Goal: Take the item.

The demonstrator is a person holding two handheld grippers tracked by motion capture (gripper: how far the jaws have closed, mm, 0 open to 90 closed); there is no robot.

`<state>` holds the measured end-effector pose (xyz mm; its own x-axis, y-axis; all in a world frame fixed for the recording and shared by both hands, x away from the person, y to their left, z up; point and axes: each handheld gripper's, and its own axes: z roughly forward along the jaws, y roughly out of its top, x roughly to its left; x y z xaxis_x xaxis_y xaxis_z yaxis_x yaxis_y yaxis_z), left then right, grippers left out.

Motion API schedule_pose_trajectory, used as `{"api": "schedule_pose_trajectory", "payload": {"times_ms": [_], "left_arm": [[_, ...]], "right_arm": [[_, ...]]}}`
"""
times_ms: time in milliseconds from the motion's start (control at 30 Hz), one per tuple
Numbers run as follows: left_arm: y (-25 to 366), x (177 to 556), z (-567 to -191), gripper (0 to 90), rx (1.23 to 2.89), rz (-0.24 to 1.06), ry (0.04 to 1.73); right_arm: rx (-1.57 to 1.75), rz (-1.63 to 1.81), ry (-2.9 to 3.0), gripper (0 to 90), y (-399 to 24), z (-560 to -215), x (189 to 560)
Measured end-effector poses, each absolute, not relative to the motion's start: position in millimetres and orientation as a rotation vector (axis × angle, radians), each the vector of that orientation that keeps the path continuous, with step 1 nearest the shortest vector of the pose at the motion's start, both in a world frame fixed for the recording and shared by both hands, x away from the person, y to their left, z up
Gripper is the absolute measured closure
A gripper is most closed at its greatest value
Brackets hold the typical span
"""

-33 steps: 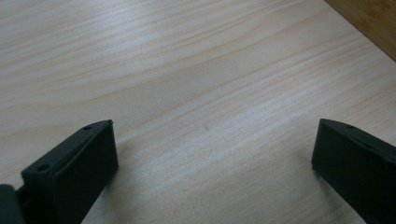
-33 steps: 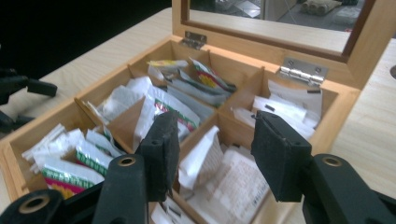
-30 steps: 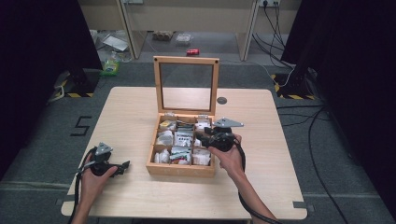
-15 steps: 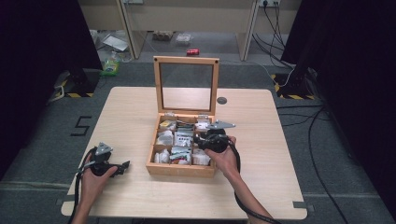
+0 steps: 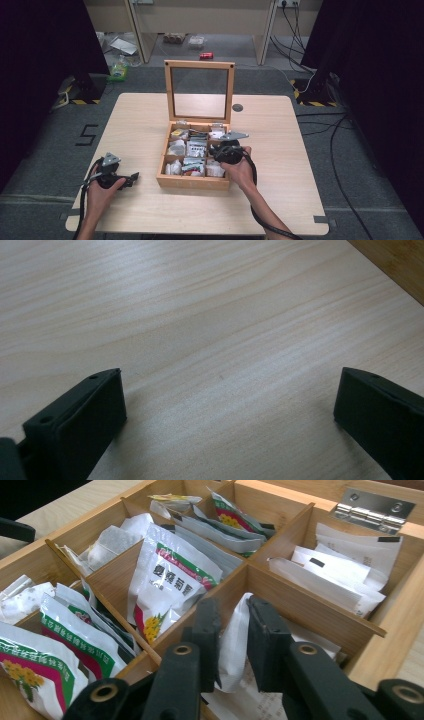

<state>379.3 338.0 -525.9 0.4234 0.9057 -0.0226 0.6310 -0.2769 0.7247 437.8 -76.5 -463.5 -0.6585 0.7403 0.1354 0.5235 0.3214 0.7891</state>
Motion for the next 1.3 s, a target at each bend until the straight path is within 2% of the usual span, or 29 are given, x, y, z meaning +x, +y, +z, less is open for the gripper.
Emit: {"api": "schedule_pose_trajectory", "payload": {"times_ms": [300, 833, 1033, 1300], "left_arm": [[338, 380, -526, 0.0, 2.009, 0.529, 1.299], [338, 380, -526, 0.0, 2.01, 0.529, 1.299], [338, 380, -526, 0.0, 2.007, 0.529, 1.299], [338, 379, -526, 0.0, 2.009, 0.532, 1.299]], "right_arm": [[1.106, 1.304, 2.309, 84.8, -85, -456, 436], [1.058, 1.459, 2.19, 86.0, -104, -418, 428], [1.081, 1.521, 2.101, 86.0, -125, -400, 427], [1.119, 1.533, 2.03, 86.0, -147, -393, 429]]}}
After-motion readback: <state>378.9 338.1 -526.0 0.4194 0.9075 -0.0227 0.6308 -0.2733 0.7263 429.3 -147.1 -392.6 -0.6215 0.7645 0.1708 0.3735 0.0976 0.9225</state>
